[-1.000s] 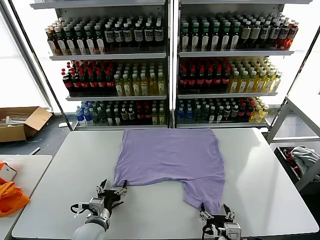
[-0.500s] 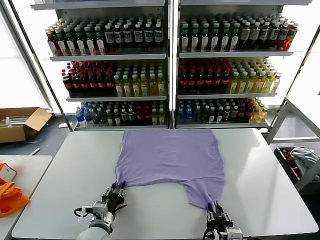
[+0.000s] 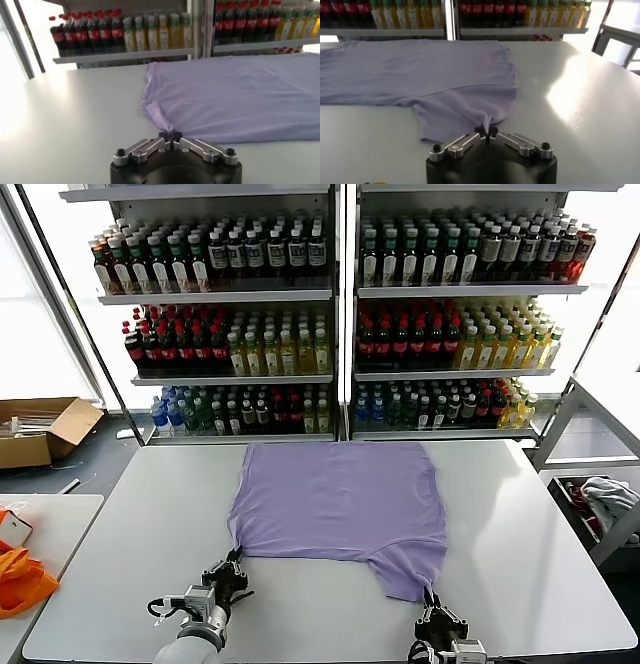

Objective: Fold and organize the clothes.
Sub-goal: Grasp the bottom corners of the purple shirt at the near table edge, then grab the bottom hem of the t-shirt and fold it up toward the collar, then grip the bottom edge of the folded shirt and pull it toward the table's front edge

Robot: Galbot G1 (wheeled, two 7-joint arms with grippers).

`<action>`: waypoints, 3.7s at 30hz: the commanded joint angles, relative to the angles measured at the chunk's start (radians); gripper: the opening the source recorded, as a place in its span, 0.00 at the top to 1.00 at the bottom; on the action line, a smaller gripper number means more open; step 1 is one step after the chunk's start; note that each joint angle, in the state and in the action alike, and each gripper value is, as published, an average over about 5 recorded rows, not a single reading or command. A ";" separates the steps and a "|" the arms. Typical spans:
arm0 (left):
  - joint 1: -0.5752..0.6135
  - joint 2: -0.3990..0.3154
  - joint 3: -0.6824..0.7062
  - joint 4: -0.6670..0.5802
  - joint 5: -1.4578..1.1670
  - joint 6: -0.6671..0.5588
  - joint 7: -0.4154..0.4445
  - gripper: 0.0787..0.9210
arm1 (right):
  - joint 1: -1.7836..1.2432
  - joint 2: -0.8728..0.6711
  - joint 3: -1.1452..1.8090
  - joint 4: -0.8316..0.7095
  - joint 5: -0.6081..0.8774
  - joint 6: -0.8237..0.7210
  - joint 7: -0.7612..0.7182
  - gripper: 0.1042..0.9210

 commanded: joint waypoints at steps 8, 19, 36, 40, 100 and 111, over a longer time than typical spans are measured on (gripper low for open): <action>-0.125 -0.040 -0.030 -0.016 -0.020 -0.143 0.004 0.99 | 0.229 0.050 0.042 -0.089 -0.086 0.101 -0.139 0.99; -0.300 -0.025 0.016 0.183 -0.045 -0.144 0.009 0.99 | 0.512 0.048 0.028 -0.328 -0.054 0.059 -0.183 0.99; -0.502 -0.020 0.095 0.448 -0.079 -0.089 -0.007 0.99 | 0.702 0.076 -0.020 -0.553 -0.028 -0.022 -0.216 0.99; -0.504 -0.018 0.102 0.459 -0.078 -0.074 -0.007 0.99 | 0.705 0.080 -0.027 -0.567 -0.031 -0.072 -0.215 0.98; -0.435 0.031 0.082 0.378 -0.057 0.066 -0.029 0.12 | 0.535 0.067 0.041 -0.488 0.090 -0.231 0.002 0.12; -0.392 0.038 0.106 0.346 -0.063 0.090 -0.041 0.24 | 0.531 0.063 0.026 -0.530 0.109 -0.222 -0.022 0.43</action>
